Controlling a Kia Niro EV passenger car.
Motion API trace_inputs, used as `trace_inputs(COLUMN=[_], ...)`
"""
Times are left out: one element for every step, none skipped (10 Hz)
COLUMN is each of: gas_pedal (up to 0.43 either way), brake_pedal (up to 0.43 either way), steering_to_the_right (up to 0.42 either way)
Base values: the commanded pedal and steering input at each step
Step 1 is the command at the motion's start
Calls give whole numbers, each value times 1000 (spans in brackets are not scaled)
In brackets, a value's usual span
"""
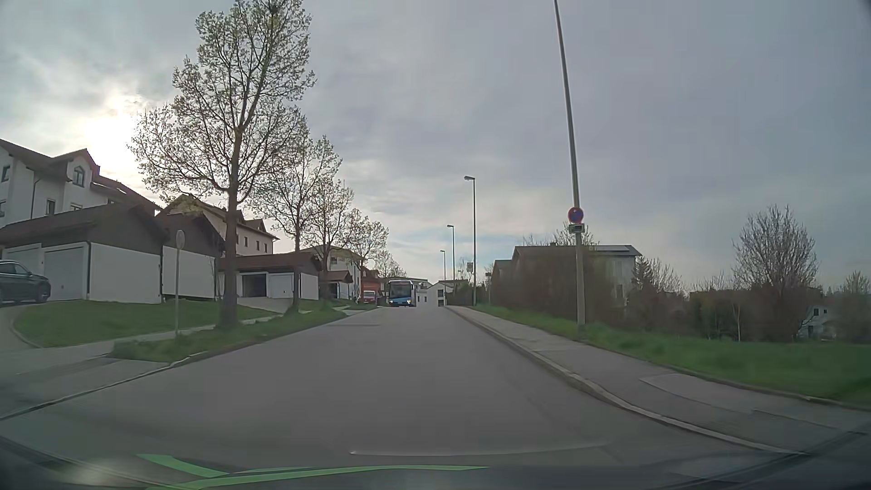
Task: Follow the waypoints while adhering to traffic rules and regulations
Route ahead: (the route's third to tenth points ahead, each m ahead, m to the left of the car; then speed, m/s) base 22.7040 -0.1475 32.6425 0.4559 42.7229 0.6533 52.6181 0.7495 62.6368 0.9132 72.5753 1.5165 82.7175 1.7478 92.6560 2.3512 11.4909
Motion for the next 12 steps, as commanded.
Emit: trace_inputs(gas_pedal=[177,177,177,177,177,177,177,177,177,169,169,169], brake_pedal=[0,0,0,0,0,0,0,0,0,0,0,0], steering_to_the_right=[-7,-6,-5,-3,-2,-1,-1,0,0,1,1,1])
